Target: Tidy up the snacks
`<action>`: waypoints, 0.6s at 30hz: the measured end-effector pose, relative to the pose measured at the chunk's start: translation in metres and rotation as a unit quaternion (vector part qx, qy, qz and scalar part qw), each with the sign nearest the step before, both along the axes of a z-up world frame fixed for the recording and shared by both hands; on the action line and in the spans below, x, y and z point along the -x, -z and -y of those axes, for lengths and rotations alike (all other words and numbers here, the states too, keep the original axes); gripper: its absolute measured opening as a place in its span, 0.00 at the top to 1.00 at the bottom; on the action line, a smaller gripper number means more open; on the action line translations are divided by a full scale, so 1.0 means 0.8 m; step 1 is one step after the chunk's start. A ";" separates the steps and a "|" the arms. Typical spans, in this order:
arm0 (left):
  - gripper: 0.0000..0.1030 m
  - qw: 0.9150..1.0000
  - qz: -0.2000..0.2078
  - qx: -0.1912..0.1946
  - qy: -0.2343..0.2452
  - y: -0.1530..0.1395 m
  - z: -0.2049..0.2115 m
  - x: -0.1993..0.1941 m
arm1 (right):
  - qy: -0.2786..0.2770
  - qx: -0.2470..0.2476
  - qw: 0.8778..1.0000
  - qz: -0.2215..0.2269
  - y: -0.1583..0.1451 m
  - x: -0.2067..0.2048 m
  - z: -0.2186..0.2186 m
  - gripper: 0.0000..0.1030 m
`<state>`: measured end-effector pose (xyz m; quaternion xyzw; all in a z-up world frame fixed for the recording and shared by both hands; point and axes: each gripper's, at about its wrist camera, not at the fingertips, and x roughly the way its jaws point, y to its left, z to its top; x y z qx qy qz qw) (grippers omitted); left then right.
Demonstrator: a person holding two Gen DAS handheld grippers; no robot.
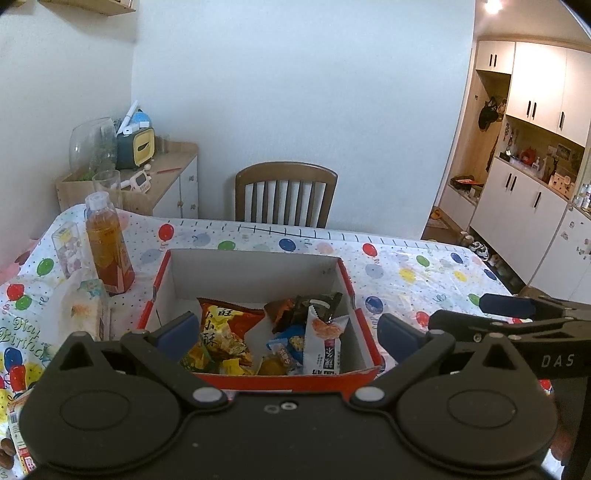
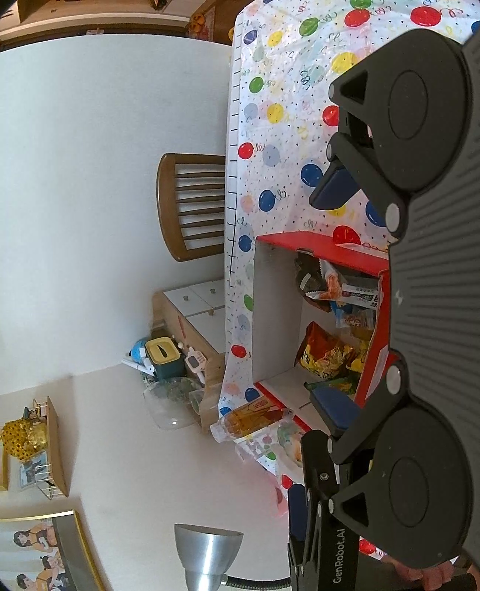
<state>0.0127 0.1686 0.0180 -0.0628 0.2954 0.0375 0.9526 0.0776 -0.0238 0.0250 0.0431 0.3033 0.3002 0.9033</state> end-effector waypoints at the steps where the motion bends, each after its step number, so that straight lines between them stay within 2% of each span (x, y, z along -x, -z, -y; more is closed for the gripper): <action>1: 0.00 1.000 0.000 0.000 0.000 0.000 0.000 0.000 | -0.001 0.000 1.000 0.000 0.000 0.000 0.000 0.00; 18: 0.00 1.000 0.000 0.001 -0.001 0.000 0.002 0.003 | -0.001 -0.002 1.000 -0.003 0.000 0.003 0.001 0.00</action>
